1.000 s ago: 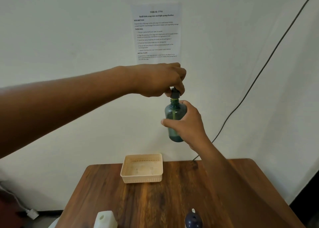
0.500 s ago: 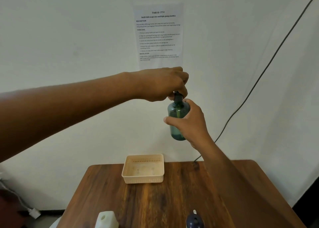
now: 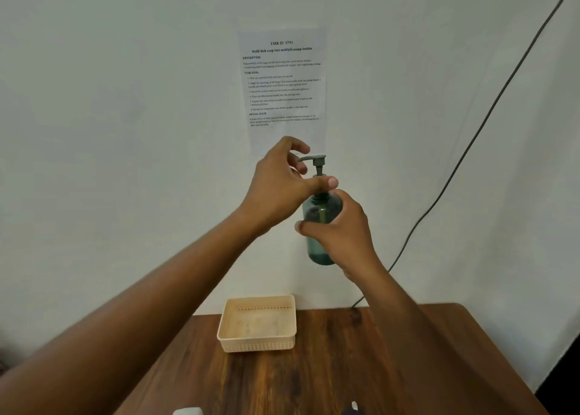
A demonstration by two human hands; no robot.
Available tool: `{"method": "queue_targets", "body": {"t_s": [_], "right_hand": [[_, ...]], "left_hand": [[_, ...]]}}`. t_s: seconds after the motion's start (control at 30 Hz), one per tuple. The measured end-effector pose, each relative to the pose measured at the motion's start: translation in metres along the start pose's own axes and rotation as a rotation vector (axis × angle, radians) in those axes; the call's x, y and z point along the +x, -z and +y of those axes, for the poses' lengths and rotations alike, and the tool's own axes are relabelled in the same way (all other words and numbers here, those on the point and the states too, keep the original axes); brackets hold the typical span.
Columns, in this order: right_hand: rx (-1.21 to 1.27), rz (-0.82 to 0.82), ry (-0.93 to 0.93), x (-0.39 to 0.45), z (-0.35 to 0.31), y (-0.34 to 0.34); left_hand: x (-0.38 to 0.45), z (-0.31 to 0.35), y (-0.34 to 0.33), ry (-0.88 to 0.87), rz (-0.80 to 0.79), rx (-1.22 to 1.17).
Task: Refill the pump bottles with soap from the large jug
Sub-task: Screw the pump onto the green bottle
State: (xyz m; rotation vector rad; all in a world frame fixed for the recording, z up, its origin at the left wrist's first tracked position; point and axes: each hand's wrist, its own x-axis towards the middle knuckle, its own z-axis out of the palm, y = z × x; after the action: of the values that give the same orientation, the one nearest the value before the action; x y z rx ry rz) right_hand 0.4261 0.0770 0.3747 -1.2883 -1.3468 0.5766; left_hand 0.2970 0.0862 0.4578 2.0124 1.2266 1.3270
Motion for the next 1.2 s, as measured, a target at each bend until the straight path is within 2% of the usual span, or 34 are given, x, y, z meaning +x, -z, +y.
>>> {"method": "queue_targets", "body": {"t_s": [0.1, 0.2, 0.43, 0.57, 0.7, 0.83, 1.1, 1.2], "right_hand": [[0.013, 0.001, 0.007, 0.000, -0.001, 0.000], [0.021, 0.006, 0.013, 0.000, -0.002, 0.003], [0.120, -0.017, -0.029, -0.001, -0.002, 0.011], [0.104, -0.011, -0.020, 0.000, -0.002, 0.012], [0.062, -0.001, 0.001, 0.002, -0.005, 0.012], [0.067, -0.002, 0.026, 0.001, -0.007, 0.011], [0.120, -0.056, -0.015, 0.002, -0.011, 0.018], [0.110, -0.054, 0.003, 0.003, -0.015, 0.016]], "left_hand": [[-0.001, -0.001, -0.007, -0.022, 0.026, -0.119], [0.001, 0.000, -0.005, -0.039, -0.012, -0.189], [0.008, 0.000, 0.003, -0.032, -0.297, -0.379], [0.015, -0.001, 0.008, -0.012, -0.412, -0.390], [0.012, 0.006, -0.001, -0.071, -0.231, -0.156], [0.010, 0.006, -0.010, -0.086, -0.114, -0.129], [0.016, 0.007, 0.010, -0.069, -0.422, -0.349], [0.015, 0.006, 0.012, -0.059, -0.356, -0.278]]}}
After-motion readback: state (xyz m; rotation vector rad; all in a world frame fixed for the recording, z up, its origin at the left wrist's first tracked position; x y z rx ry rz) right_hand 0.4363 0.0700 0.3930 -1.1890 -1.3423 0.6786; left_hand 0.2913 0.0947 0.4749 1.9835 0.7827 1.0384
